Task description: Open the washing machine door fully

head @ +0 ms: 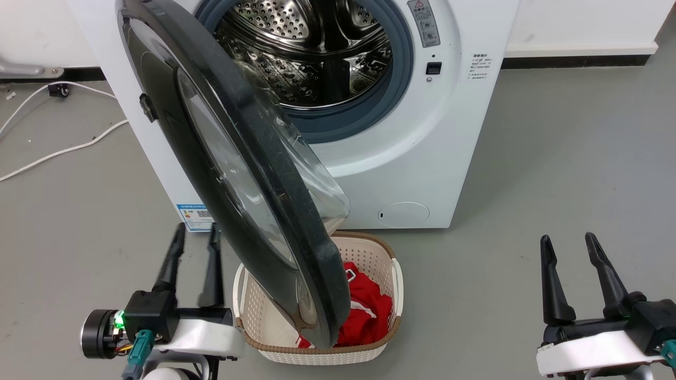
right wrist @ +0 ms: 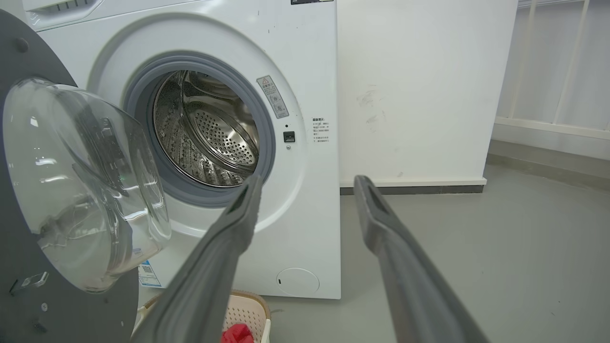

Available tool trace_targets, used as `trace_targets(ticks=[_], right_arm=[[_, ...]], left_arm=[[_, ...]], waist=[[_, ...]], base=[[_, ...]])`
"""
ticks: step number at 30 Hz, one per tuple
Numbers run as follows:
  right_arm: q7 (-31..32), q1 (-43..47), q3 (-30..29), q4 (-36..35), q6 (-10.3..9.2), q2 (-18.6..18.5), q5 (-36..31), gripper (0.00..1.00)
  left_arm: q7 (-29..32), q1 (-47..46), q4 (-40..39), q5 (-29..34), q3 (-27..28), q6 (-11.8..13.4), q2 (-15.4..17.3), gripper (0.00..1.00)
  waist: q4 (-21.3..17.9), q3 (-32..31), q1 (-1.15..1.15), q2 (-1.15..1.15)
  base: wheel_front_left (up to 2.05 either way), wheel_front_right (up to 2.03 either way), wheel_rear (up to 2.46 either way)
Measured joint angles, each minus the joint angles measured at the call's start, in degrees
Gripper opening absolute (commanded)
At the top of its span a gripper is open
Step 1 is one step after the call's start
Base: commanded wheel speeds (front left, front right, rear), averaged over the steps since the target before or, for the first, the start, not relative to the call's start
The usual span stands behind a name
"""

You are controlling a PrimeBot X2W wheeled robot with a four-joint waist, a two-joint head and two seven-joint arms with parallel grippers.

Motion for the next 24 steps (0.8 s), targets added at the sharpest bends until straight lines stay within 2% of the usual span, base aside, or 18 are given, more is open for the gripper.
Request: trace_targets(ticks=[6, 11, 15, 24], right_arm=[[-0.03, -0.11, 0.04, 0.01, 0.00, 0.00, 0.54, 1.00], [-0.03, -0.11, 0.10, 0.01, 0.00, 0.01, 0.86, 1.00], [-0.03, -0.10, 0.03, 0.01, 0.00, 0.01, 0.94, 1.00], [-0.03, -0.09, 0.27, 0.23, 0.00, 0.01, 1.03, 1.00]], left_arm=[[0.00, -0.01, -0.33, -0.02, 0.07, -0.25, 0.00, 0.00], [0.00, -0.27, -3.82, -0.11, 0.37, -0.16, 0.00, 0.00], [0.00, -1.16, -9.43, 0.16, 0.78, 0.21, 0.00, 0.00], [-0.02, -5.10, -28.10, 2.57, -0.35, 0.15, 0.02, 0.00]], waist=[[0.02, 0.03, 0.00, 0.00], [0.03, -0.09, 0.00, 0.00], [0.12, -0.25, 0.00, 0.00], [0.10, -0.59, 0.00, 0.00]], base=[[0.00, 0.00, 0.00], [0.00, 0.00, 0.00], [0.00, 0.00, 0.00], [0.00, 0.00, 0.00]])
